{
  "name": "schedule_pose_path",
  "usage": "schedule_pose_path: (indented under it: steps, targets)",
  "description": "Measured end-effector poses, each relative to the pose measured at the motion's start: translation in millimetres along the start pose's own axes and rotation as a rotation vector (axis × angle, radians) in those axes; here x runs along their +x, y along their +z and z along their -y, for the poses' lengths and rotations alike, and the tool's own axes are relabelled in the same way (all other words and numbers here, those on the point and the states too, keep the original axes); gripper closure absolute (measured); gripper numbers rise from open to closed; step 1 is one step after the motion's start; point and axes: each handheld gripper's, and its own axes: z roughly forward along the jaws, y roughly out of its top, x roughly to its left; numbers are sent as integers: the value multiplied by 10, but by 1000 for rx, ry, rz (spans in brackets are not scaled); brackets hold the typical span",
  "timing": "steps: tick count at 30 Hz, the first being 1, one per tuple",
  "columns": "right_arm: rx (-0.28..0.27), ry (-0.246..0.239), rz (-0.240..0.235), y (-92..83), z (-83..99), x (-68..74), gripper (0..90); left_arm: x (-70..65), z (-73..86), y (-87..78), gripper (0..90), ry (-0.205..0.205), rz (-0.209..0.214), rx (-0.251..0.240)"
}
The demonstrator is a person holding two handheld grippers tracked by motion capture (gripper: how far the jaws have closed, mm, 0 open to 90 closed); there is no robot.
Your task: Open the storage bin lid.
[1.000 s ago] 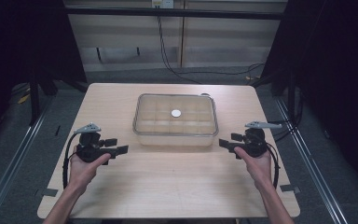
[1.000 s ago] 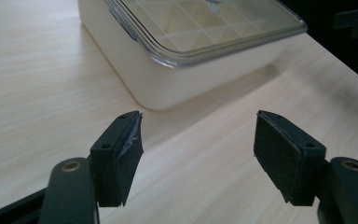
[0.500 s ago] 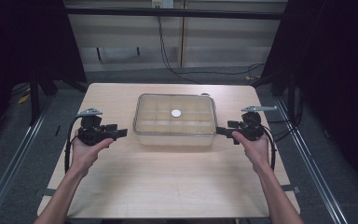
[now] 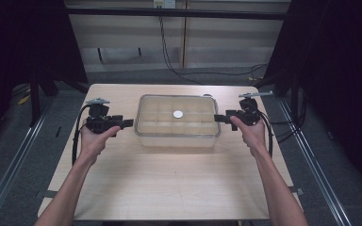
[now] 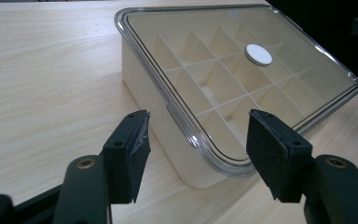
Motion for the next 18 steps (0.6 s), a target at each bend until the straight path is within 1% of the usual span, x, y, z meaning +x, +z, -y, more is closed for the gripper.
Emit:
schedule_pose_path:
  steps: [1, 3, 4, 5, 6, 7, 8, 9, 10, 11, 12, 13, 14, 15, 17, 18]
  targets:
    - [2, 5, -7, 14, -13, -14, 219, 3, -13, 24, 397, 4, -4, 3]
    - [18, 9, -8, 57, -38, -53, 215, 8, -35, 65, 397, 4, 0, 19]
    - [34, 10, -3, 91, -58, -75, 216, 6, -44, 81, 397, 12, -4, 25]
    - [38, 6, 4, 108, -69, -89, 226, 2, -62, 108, 397, 27, -8, 48]
    - [58, 10, 1, 138, -91, -110, 236, -7, -76, 123, 397, 35, -14, 64]
    - [67, 8, 4, 162, -110, -125, 236, -18, -88, 131, 397, 40, -20, 63]
    - [75, 4, 16, 184, -131, -136, 238, -10, -104, 126, 397, 38, -15, 64]
    - [77, -7, 35, 208, -151, -142, 259, 9, -121, 117, 397, 27, -4, 57]
    - [85, -15, 50, 233, -171, -149, 283, 20, -132, 116, 397, 10, 3, 47]
    - [98, -18, 51, 257, -189, -160, 283, 36, -153, 122, 397, -9, 7, 47]
    - [111, -16, 62, 291, -219, -180, 283, 41, -164, 131, 396, -7, 0, 50]
    - [109, -12, 65, 309, -234, -192, 283, 44, -177, 146, 394, -9, -10, 48]
    - [119, 2, 59, 338, -257, -223, 284, 54, -186, 151, 391, -6, -12, 55]
    - [120, 11, 53, 356, -270, -244, 289, 55, -193, 170, 391, -13, -15, 51]
    - [123, 20, 53, 403, -298, -282, 315, 54, -190, 211, 391, 1, -26, 58]
    - [110, 36, 55, 428, -308, -312, 330, 50, -181, 234, 391, -1, -22, 62]
